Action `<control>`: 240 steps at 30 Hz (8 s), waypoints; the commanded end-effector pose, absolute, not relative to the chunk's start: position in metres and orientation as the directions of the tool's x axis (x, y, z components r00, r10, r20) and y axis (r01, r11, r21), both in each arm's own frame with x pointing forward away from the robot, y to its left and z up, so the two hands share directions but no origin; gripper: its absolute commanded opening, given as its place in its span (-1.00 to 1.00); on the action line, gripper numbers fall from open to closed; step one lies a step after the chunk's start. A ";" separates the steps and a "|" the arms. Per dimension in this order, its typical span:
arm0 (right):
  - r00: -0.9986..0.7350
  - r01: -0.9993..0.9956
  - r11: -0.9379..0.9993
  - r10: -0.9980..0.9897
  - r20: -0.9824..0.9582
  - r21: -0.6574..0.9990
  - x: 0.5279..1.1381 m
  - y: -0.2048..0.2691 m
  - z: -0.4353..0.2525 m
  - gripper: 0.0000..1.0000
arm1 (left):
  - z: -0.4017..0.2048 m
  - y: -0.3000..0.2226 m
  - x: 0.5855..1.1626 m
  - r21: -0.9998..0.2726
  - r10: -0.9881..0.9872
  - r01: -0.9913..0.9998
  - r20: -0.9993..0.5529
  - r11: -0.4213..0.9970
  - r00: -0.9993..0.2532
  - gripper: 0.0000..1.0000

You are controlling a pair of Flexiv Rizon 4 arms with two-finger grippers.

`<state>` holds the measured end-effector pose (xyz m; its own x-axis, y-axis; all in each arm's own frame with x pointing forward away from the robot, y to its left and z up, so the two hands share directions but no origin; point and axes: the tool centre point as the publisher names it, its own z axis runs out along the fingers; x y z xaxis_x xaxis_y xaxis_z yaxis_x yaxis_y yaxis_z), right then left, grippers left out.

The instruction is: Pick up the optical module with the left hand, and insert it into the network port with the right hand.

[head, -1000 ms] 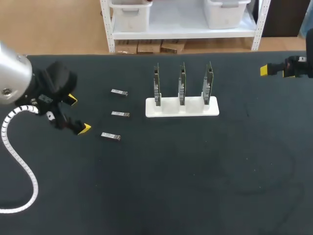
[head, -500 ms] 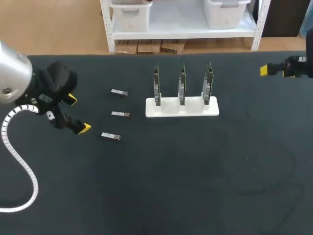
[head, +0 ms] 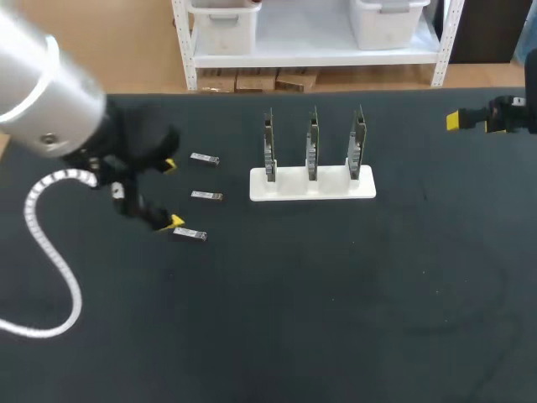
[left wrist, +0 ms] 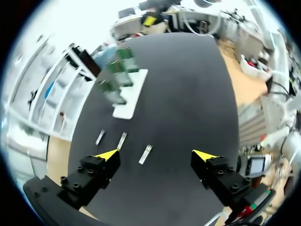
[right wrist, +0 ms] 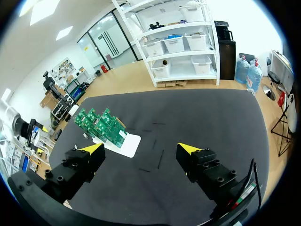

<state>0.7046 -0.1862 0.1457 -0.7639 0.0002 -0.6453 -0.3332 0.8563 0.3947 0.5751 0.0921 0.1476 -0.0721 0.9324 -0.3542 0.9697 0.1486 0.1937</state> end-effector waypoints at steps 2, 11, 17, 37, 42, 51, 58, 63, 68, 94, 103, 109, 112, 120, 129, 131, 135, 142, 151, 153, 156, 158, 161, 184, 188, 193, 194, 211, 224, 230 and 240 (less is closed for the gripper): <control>-0.764 -0.331 0.858 0.000 -0.645 0.393 0.704 -0.186 0.147 1.00 | 0.152 0.060 0.573 0.115 0.985 0.983 -0.078 -0.144 0.153 1.00; -0.764 -0.331 0.858 0.000 -0.645 0.393 0.704 -0.186 0.147 1.00 | 0.144 0.073 0.570 0.081 0.986 0.983 0.040 -0.163 0.161 1.00; -0.764 -0.331 0.858 0.000 -0.645 0.393 0.704 -0.186 0.147 1.00 | 0.129 0.085 0.574 0.079 0.990 0.988 0.053 -0.131 0.127 1.00; -0.764 -0.331 0.858 0.000 -0.645 0.393 0.704 -0.186 0.147 1.00 | 0.059 0.095 0.598 -0.009 0.991 0.993 -0.059 -0.120 0.120 1.00; -0.764 -0.331 0.858 0.000 -0.645 0.393 0.704 -0.186 0.147 1.00 | 0.059 0.092 0.600 0.012 0.989 0.989 -0.017 -0.148 0.148 1.00; -0.764 -0.331 0.858 0.000 -0.645 0.393 0.704 -0.186 0.147 1.00 | 0.047 0.098 0.606 0.024 0.982 0.982 0.018 -0.187 0.186 1.00; -0.764 -0.331 0.858 0.000 -0.645 0.393 0.704 -0.186 0.147 1.00 | 0.037 0.108 0.612 0.026 0.984 0.984 -0.001 -0.178 0.178 1.00; -0.764 -0.331 0.858 0.000 -0.645 0.393 0.704 -0.186 0.147 1.00 | 0.028 0.110 0.614 0.010 0.983 0.983 -0.006 -0.182 0.182 1.00; -0.764 -0.331 0.858 0.000 -0.645 0.393 0.704 -0.186 0.147 1.00 | 0.019 0.111 0.615 -0.005 0.983 0.983 -0.002 -0.186 0.186 1.00; -0.764 -0.331 0.858 0.000 -0.645 0.393 0.704 -0.186 0.147 1.00 | 0.000 0.118 0.641 -0.055 0.986 0.985 0.006 -0.164 0.165 1.00; -0.764 -0.331 0.858 0.000 -0.645 0.393 0.704 -0.186 0.147 1.00 | -0.003 0.121 0.642 -0.057 0.988 0.986 0.001 -0.154 0.155 1.00; -0.764 -0.331 0.858 0.000 -0.645 0.393 0.704 -0.186 0.147 1.00 | -0.006 0.125 0.643 -0.064 0.989 0.987 0.003 -0.148 0.149 1.00; -0.764 -0.331 0.858 0.000 -0.645 0.393 0.704 -0.186 0.147 1.00 | -0.007 0.125 0.644 -0.067 0.989 0.987 0.003 -0.145 0.145 1.00; -0.764 -0.331 0.858 0.000 -0.645 0.393 0.704 -0.186 0.147 1.00 | -0.011 0.124 0.644 -0.081 0.990 0.987 -0.005 -0.141 0.141 1.00; -0.764 -0.331 0.858 0.000 -0.645 0.393 0.704 -0.186 0.147 1.00 | -0.011 0.124 0.648 -0.076 0.991 0.988 -0.006 -0.135 0.135 1.00; -0.764 -0.331 0.858 0.000 -0.645 0.393 0.704 -0.186 0.147 1.00 | -0.011 0.124 0.648 -0.075 0.991 0.988 -0.002 -0.135 0.135 1.00; -0.764 -0.331 0.858 0.000 -0.645 0.393 0.704 -0.186 0.147 1.00 | -0.013 0.125 0.648 -0.077 0.991 0.989 0.003 -0.130 0.130 1.00; -0.764 -0.331 0.858 0.000 -0.645 0.393 0.704 -0.186 0.147 1.00 | -0.013 0.125 0.648 -0.075 0.992 0.989 -0.004 -0.125 0.125 1.00; -0.764 -0.331 0.858 0.000 -0.645 0.393 0.704 -0.186 0.147 1.00 | -0.014 0.129 0.647 -0.078 0.994 0.991 -0.001 -0.112 0.112 1.00; -0.764 -0.331 0.858 0.000 -0.645 0.393 0.704 -0.186 0.147 1.00 | -0.014 0.129 0.647 -0.078 0.994 0.991 -0.001 -0.112 0.112 1.00; -0.764 -0.331 0.858 0.000 -0.645 0.393 0.704 -0.186 0.147 1.00 | -0.014 0.129 0.647 -0.078 0.994 0.991 -0.001 -0.112 0.112 1.00; -0.764 -0.331 0.858 0.000 -0.645 0.393 0.704 -0.186 0.147 1.00 | -0.014 0.129 0.647 -0.078 0.994 0.991 -0.001 -0.112 0.112 1.00; -0.764 -0.331 0.858 0.000 -0.645 0.393 0.704 -0.186 0.147 1.00 | -0.014 0.129 0.647 -0.078 0.994 0.991 -0.001 -0.112 0.112 1.00; -0.764 -0.331 0.858 0.000 -0.645 0.393 0.704 -0.186 0.147 1.00 | -0.015 0.126 0.649 -0.074 0.992 0.989 -0.008 -0.126 0.126 1.00; -0.764 -0.331 0.858 0.000 -0.645 0.393 0.704 -0.186 0.147 1.00 | -0.015 0.125 0.649 -0.071 0.992 0.989 -0.008 -0.127 0.126 1.00; -0.764 -0.331 0.858 0.000 -0.645 0.393 0.704 -0.186 0.147 1.00 | -0.015 0.126 0.650 -0.073 0.992 0.990 -0.001 -0.124 0.124 1.00; -0.764 -0.331 0.858 0.000 -0.645 0.393 0.704 -0.186 0.147 1.00 | -0.015 0.126 0.650 -0.073 0.992 0.990 0.000 -0.124 0.125 1.00; -0.764 -0.331 0.858 0.000 -0.645 0.393 0.704 -0.186 0.147 1.00 | -0.019 0.124 0.653 -0.076 0.992 0.989 -0.001 -0.124 0.125 1.00; -0.764 -0.331 0.858 0.000 -0.645 0.393 0.704 -0.186 0.147 1.00 | -0.020 0.128 0.647 -0.070 0.993 0.990 -0.015 -0.120 0.119 -1.00; -0.764 -0.331 0.858 0.000 -0.645 0.393 0.704 -0.186 0.147 1.00 | -0.021 0.128 0.647 -0.072 0.992 0.990 -0.013 -0.123 0.122 -1.00; -0.764 -0.331 0.858 0.000 -0.645 0.393 0.704 -0.186 0.147 1.00 | -0.017 0.126 0.648 -0.061 0.993 0.991 -0.036 -0.115 0.113 -1.00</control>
<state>0.7046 -0.1862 0.1457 -0.7639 0.0002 -0.6454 -0.3333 0.8562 0.3947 0.6487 0.1243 -0.0177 0.1198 0.9924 -0.0263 0.9903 -0.1213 -0.0672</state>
